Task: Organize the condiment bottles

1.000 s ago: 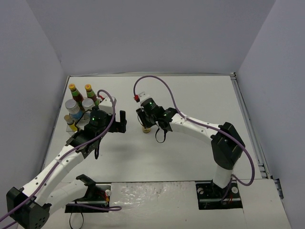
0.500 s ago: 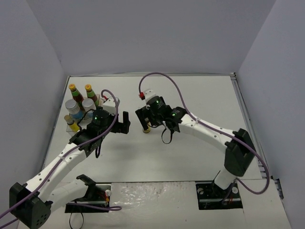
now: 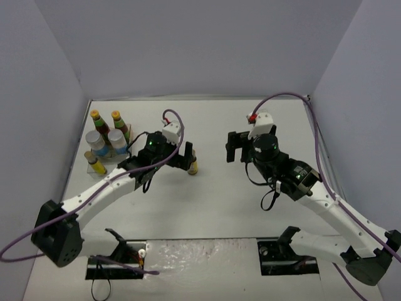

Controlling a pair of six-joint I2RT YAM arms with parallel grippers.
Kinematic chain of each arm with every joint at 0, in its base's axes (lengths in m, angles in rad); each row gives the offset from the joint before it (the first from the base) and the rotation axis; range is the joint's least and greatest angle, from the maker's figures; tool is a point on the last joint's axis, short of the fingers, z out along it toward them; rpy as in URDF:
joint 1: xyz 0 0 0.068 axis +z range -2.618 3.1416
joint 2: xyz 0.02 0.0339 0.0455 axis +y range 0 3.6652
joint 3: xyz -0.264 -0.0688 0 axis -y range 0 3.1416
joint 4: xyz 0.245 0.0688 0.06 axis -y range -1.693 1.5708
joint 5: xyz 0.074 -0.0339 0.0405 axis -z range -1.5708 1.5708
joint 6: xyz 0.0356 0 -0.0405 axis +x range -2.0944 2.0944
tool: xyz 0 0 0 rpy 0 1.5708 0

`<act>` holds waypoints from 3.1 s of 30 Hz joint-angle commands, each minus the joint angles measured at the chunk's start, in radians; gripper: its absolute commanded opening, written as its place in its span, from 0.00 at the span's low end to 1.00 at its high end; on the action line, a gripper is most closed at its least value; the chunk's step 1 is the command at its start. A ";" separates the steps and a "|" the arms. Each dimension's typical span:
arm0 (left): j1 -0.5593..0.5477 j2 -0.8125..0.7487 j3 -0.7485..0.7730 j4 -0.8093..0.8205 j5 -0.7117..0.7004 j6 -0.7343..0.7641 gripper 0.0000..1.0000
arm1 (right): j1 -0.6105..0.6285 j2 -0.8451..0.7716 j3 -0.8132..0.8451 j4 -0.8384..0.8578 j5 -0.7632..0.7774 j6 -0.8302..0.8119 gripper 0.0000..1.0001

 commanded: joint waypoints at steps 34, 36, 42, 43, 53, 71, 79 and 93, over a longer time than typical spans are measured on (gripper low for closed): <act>-0.096 0.190 0.177 0.059 -0.195 -0.065 0.13 | -0.142 -0.098 -0.064 -0.014 0.039 0.001 1.00; -0.095 0.153 0.192 -0.025 -0.236 -0.073 0.09 | -0.141 -0.096 -0.062 -0.013 0.037 0.001 1.00; -0.054 0.014 0.204 -0.195 -0.411 -0.094 0.01 | -0.140 -0.090 -0.051 -0.014 0.028 0.001 1.00; -0.042 -0.012 0.204 -0.207 -0.428 -0.105 0.00 | -0.141 -0.090 -0.051 -0.013 0.025 0.001 1.00; 0.270 -0.192 0.191 -0.343 -0.474 -0.113 0.00 | -0.142 -0.080 -0.057 -0.009 0.004 0.009 1.00; 0.601 -0.136 0.109 -0.147 -0.303 -0.069 0.00 | -0.143 -0.096 -0.059 -0.009 -0.012 0.011 1.00; 0.601 -0.103 0.007 -0.044 -0.271 -0.065 0.00 | -0.143 -0.095 -0.064 -0.009 -0.006 0.009 1.00; 0.601 -0.071 -0.088 0.034 -0.240 -0.061 0.28 | -0.143 -0.096 -0.093 -0.006 -0.012 0.014 1.00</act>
